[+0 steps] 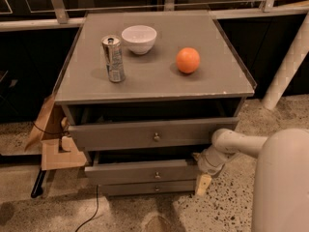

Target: Open middle drawer

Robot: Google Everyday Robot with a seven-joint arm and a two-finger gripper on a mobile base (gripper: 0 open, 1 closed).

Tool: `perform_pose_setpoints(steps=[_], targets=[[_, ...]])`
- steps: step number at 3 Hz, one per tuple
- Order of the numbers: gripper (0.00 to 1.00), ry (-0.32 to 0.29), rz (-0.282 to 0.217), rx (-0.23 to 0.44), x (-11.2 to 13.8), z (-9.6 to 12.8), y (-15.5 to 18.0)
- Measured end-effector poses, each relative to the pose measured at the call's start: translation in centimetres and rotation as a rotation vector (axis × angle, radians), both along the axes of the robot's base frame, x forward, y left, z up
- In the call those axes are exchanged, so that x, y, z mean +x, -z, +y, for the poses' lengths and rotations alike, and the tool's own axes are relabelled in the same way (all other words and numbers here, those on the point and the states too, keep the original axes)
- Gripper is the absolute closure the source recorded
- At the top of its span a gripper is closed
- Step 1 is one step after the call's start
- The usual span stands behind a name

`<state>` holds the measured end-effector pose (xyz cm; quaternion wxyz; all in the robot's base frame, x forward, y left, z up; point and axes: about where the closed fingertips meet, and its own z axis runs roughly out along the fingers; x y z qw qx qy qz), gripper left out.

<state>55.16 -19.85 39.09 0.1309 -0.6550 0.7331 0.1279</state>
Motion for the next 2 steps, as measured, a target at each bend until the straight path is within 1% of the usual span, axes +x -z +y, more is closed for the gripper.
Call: perform_pose_setpoints(steps=[1,2], targets=[[0.00,0.018,0.056,0.014,-1.53,-0.36,0.01],[0.00,0.018,0.056,0.014,-1.54,-0.36,-0.35]])
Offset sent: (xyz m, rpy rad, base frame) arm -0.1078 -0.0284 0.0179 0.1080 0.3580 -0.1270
